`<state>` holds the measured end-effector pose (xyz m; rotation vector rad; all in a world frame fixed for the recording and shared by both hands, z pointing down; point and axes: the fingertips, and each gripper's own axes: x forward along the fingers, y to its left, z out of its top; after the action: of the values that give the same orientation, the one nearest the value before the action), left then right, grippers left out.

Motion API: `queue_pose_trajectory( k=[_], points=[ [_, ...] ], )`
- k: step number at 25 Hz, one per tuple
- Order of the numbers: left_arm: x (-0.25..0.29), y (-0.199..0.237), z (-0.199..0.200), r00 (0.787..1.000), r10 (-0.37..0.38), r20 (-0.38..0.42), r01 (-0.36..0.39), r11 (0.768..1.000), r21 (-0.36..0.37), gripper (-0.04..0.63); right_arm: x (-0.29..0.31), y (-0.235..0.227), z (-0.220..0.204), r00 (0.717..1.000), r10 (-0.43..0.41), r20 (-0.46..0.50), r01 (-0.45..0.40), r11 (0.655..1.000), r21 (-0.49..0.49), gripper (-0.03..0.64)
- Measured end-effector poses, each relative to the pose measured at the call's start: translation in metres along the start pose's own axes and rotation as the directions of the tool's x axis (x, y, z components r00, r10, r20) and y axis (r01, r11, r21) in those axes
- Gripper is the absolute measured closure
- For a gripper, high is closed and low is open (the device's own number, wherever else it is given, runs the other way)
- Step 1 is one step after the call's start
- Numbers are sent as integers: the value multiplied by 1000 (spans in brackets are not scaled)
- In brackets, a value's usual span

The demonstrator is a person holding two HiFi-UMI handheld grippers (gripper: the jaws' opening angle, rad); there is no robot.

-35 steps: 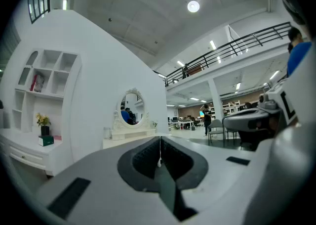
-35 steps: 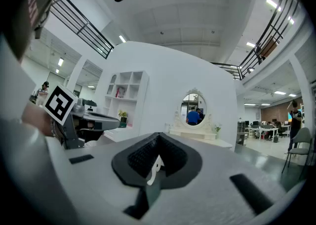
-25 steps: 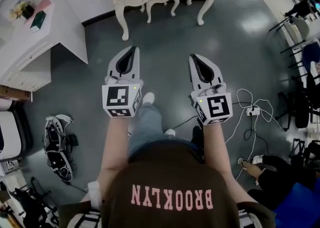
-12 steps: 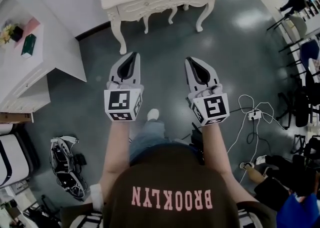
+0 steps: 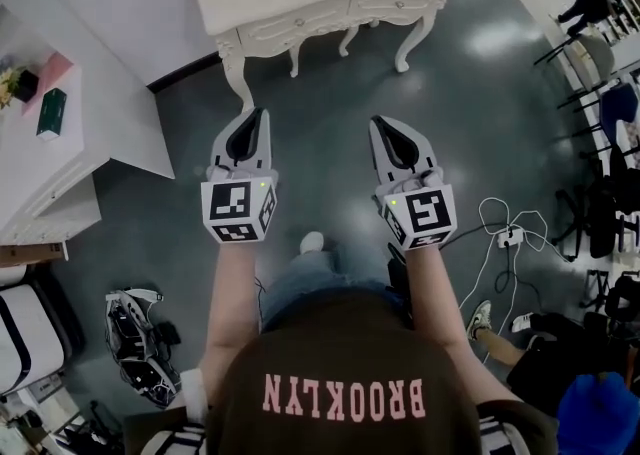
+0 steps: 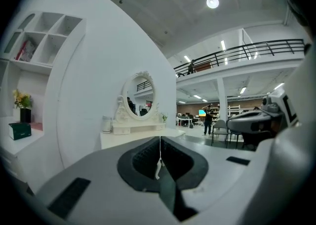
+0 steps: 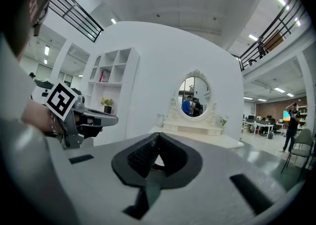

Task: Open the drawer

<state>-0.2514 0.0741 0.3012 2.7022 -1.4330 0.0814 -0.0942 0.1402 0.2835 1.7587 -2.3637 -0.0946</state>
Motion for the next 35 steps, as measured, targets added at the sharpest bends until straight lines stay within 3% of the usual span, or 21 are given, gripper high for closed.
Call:
queue_pose_trajectory(
  k=[12,22,35],
  points=[
    [89,13,-7,996,77,-33,-78,997,-12,589,67,-74,-15,1000,20,3,-20,1000,20,620],
    [208,1,-5,990,131,-47,-133,990,-44,591,141,-192,-27,999,42,8,-43,997,65,620],
    [342,0,-18,963,246,-113,-254,965,-71,588,238,-311,-50,986,164,-17,-163,985,63,620]
  ],
)
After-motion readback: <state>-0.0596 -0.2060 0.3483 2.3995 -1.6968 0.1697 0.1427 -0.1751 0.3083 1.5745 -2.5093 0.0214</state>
